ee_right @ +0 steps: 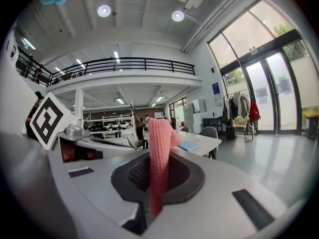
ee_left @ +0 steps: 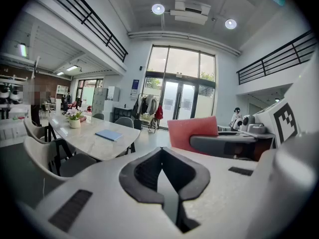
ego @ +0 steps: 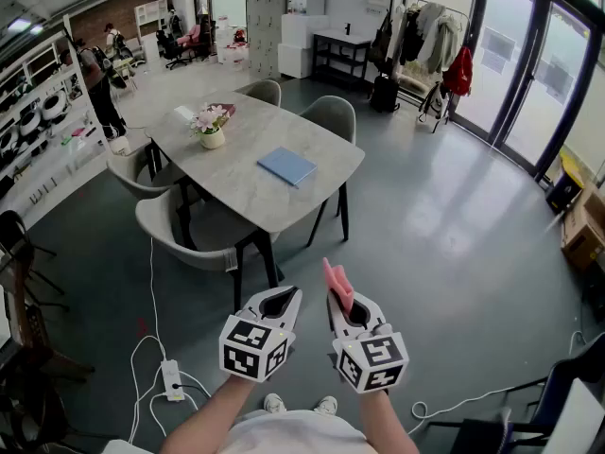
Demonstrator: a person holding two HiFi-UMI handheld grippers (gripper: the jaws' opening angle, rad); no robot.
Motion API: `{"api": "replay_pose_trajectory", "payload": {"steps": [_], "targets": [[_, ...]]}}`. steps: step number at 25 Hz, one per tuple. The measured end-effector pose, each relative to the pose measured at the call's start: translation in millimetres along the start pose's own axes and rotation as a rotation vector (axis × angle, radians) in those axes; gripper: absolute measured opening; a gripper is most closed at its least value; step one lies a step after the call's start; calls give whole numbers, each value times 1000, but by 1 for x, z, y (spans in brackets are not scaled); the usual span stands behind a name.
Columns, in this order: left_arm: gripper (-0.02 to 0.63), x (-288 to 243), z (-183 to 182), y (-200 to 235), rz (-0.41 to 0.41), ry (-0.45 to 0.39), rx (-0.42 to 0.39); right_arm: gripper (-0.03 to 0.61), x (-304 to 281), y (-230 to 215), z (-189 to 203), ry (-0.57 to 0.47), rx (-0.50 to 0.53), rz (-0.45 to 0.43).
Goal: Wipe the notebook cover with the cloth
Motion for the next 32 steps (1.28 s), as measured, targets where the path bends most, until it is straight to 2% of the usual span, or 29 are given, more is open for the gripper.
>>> {"api": "replay_pose_trajectory", "payload": {"steps": [16, 32], "targets": [[8, -9, 12, 37, 94, 20, 9, 15, -38, 15, 9, 7, -22, 66], [8, -41, 10, 78, 109, 8, 34, 15, -87, 2, 8, 24, -7, 75]]}}
Point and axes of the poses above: the fingertips, and each gripper's own axes: x backward along the fingers, y to its left, z out of its underside, the point moved 2 cm from there along x, backward along the fingers, and after that the axes turned 9 degrees about -x, right-handed, at the moved point
